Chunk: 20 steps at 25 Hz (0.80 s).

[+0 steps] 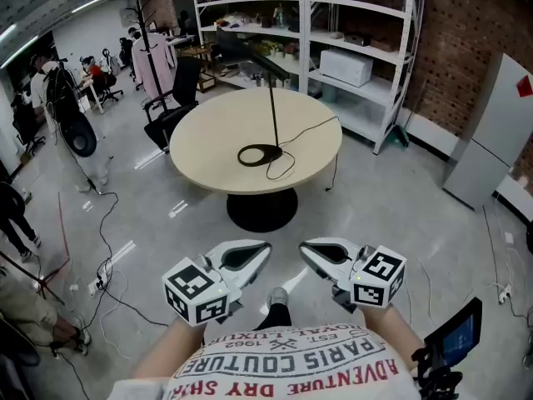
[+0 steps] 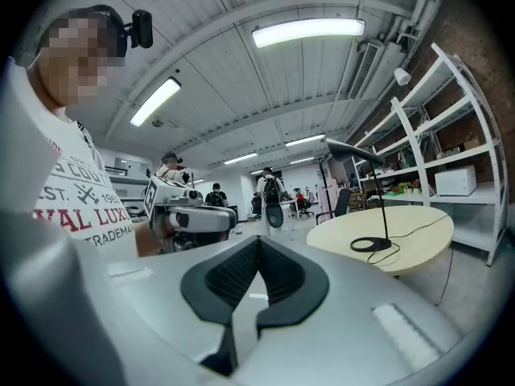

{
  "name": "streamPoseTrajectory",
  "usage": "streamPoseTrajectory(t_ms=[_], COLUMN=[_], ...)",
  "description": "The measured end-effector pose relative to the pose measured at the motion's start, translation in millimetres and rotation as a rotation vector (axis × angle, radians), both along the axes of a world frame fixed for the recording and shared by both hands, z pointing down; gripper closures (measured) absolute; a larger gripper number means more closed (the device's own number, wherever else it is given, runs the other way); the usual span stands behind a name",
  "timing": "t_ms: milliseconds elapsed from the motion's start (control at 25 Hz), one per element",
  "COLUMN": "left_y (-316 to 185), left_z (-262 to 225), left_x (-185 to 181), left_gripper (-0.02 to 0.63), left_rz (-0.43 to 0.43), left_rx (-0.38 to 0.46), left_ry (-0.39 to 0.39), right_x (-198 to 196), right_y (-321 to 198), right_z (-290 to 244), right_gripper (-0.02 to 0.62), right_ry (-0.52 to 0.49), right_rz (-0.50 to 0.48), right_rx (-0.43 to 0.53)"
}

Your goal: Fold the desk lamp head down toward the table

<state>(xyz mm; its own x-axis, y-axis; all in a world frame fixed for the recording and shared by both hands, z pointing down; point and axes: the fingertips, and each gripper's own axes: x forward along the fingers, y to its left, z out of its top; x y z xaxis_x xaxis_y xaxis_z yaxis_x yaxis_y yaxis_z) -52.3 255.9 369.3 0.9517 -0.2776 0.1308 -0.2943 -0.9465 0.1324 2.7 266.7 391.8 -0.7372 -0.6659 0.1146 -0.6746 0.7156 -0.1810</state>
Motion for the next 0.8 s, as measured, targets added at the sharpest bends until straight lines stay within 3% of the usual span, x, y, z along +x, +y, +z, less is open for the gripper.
streamPoseTrajectory(t_ms=[320,800], left_y=[-73.6,-233.2], left_z=[10.3,9.6], left_x=[7.4,42.6], left_gripper=[0.606,0.606], left_rz=[-0.007,0.013], left_rx=[-0.025,-0.059], left_ry=[0.022,0.026], right_x=[13.8,57.3], right_y=[-72.6,-225.3], right_z=[2.4,-3.0], right_gripper=[0.589,0.589], right_ry=[-0.039,-0.091], right_rz=[0.022,0.085], right_rx=[-0.008,-0.025])
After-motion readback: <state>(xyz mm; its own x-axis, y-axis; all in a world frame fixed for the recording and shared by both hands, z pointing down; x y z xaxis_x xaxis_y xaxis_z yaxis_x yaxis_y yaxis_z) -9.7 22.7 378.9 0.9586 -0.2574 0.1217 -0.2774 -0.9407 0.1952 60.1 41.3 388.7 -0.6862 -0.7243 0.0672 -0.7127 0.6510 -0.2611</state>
